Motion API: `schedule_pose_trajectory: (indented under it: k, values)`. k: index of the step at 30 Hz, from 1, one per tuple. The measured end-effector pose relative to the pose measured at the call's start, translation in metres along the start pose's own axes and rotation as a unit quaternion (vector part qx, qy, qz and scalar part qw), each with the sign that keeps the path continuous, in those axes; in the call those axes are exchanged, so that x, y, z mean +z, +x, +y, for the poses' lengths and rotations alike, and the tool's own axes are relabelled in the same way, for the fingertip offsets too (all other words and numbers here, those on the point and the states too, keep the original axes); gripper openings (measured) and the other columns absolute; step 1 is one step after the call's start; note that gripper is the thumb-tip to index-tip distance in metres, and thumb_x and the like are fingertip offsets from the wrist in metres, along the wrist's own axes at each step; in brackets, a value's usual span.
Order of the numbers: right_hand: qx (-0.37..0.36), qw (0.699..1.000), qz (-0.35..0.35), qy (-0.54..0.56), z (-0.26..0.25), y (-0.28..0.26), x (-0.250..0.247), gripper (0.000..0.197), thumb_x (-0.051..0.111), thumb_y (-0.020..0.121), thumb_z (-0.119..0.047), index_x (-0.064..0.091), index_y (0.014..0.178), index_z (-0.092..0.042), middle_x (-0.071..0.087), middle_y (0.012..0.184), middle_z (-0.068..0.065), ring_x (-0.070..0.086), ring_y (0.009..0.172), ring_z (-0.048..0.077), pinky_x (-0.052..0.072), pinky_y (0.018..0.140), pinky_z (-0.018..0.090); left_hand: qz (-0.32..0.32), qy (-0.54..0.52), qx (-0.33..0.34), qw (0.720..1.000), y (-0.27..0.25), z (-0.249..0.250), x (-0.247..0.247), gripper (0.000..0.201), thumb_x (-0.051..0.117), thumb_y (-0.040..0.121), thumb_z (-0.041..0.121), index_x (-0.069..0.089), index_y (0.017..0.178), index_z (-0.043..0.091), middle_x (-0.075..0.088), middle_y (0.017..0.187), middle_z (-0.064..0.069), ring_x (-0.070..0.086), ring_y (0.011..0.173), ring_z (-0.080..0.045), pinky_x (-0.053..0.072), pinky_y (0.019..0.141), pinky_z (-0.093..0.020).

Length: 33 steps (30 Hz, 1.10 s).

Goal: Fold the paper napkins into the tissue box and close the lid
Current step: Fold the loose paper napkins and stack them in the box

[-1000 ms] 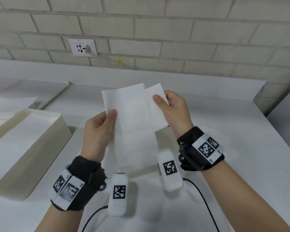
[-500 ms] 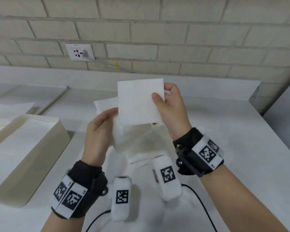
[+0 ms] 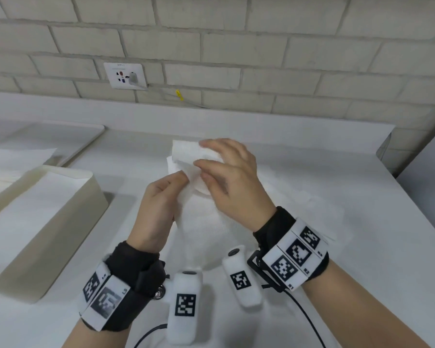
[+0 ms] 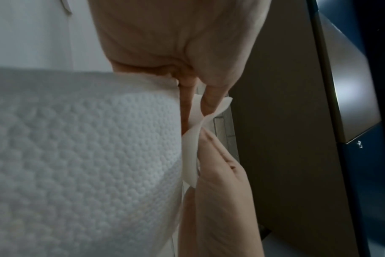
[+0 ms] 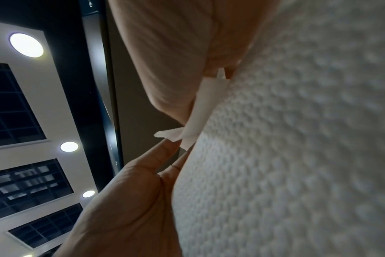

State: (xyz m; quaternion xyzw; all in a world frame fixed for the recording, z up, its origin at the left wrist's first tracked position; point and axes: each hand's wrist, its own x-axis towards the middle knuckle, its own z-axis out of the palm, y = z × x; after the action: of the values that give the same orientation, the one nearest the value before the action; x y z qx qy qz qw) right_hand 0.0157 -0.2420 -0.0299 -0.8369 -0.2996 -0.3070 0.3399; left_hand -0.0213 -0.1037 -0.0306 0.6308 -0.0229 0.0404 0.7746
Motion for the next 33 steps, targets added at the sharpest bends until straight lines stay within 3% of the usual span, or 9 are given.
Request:
schedule_pose_trajectory:
  k: [5,10,14,17,20,25,28,31,33]
  values:
    - [0.047,0.995,-0.038,0.079,-0.006,-0.005,-0.007,0.047,0.053,0.083,-0.043,0.068,0.107,-0.006,0.063,0.112,0.003,0.056,0.104,0.012,0.046,0.089,0.028,-0.003,-0.008,-0.008,1.000,-0.002,0.005,0.005,0.062,0.061,0.073,0.041,0.056,0.096,-0.016,0.054,0.095,-0.022,0.046,0.089,-0.031,0.029,0.077,-0.043]
    - [0.081,0.991,-0.027,0.099,-0.009,-0.007,-0.011,0.041,0.061,0.082,-0.037,0.068,0.110,-0.008,0.064,0.111,0.000,0.059,0.101,0.011,0.050,0.086,0.030,-0.023,0.008,-0.007,1.000,-0.004,0.006,0.010,0.040,0.051,0.084,0.050,0.077,0.088,0.021,0.067,0.097,-0.022,0.057,0.092,-0.032,0.038,0.082,-0.046]
    - [0.090,0.987,-0.016,0.131,-0.010,-0.008,-0.011,0.037,0.058,0.086,-0.033,0.067,0.112,-0.008,0.063,0.108,-0.001,0.059,0.098,0.006,0.051,0.084,0.026,-0.053,0.025,0.012,0.998,-0.007,0.009,0.011,0.044,0.054,0.082,0.057,0.077,0.091,0.021,0.066,0.105,-0.029,0.062,0.099,-0.037,0.042,0.091,-0.050]
    - [0.088,0.986,-0.004,0.140,-0.010,-0.008,-0.009,0.040,0.053,0.086,-0.036,0.068,0.110,-0.008,0.063,0.104,-0.001,0.056,0.096,0.004,0.047,0.082,0.015,-0.043,0.035,0.018,0.998,-0.005,0.006,0.010,0.041,0.059,0.085,0.045,0.075,0.085,0.006,0.073,0.084,-0.012,0.070,0.081,-0.023,0.053,0.073,-0.025]
    - [0.094,0.987,-0.002,0.127,-0.011,-0.007,-0.009,0.031,0.056,0.086,-0.026,0.068,0.109,-0.008,0.066,0.099,0.001,0.057,0.090,0.005,0.045,0.077,0.011,0.012,0.048,0.023,0.999,-0.003,0.002,0.010,0.044,0.058,0.076,0.041,0.061,0.067,-0.002,0.059,0.057,-0.004,0.054,0.051,-0.013,0.040,0.048,-0.014]
    - [0.095,0.989,-0.023,0.108,-0.009,-0.007,-0.013,0.035,0.063,0.084,-0.013,0.062,0.118,-0.006,0.068,0.104,0.007,0.060,0.094,0.011,0.046,0.083,0.019,0.031,0.100,0.056,0.993,-0.004,0.001,0.007,0.061,0.060,0.074,0.043,0.050,0.071,-0.017,0.045,0.066,-0.012,0.037,0.058,-0.021,0.030,0.047,-0.018]
    - [0.130,0.979,-0.079,0.133,-0.005,-0.006,-0.021,0.040,0.060,0.082,-0.002,0.058,0.122,-0.008,0.065,0.109,0.004,0.061,0.097,0.008,0.045,0.088,0.012,0.034,0.114,0.060,0.991,-0.003,0.000,0.001,0.057,0.062,0.073,0.046,0.051,0.068,-0.010,0.041,0.063,-0.010,0.037,0.053,-0.015,0.030,0.048,-0.017]
    - [0.114,0.987,-0.039,0.107,0.004,-0.001,-0.028,0.026,0.051,0.084,0.003,0.065,0.106,-0.003,0.069,0.095,0.004,0.058,0.085,0.006,0.040,0.074,0.005,0.025,0.115,0.054,0.992,0.000,-0.002,-0.009,0.064,0.073,0.076,0.048,0.054,0.070,-0.012,0.051,0.065,-0.010,0.046,0.058,-0.017,0.035,0.057,-0.026]
    - [0.133,0.984,0.009,0.115,0.011,0.004,-0.032,0.020,0.051,0.085,0.002,0.067,0.098,-0.002,0.070,0.087,0.002,0.059,0.079,0.008,0.043,0.071,0.011,0.027,0.128,0.037,0.991,0.002,-0.002,-0.016,0.035,0.073,0.080,0.035,0.066,0.057,0.009,0.061,0.058,0.002,0.056,0.054,-0.009,0.041,0.055,-0.019]
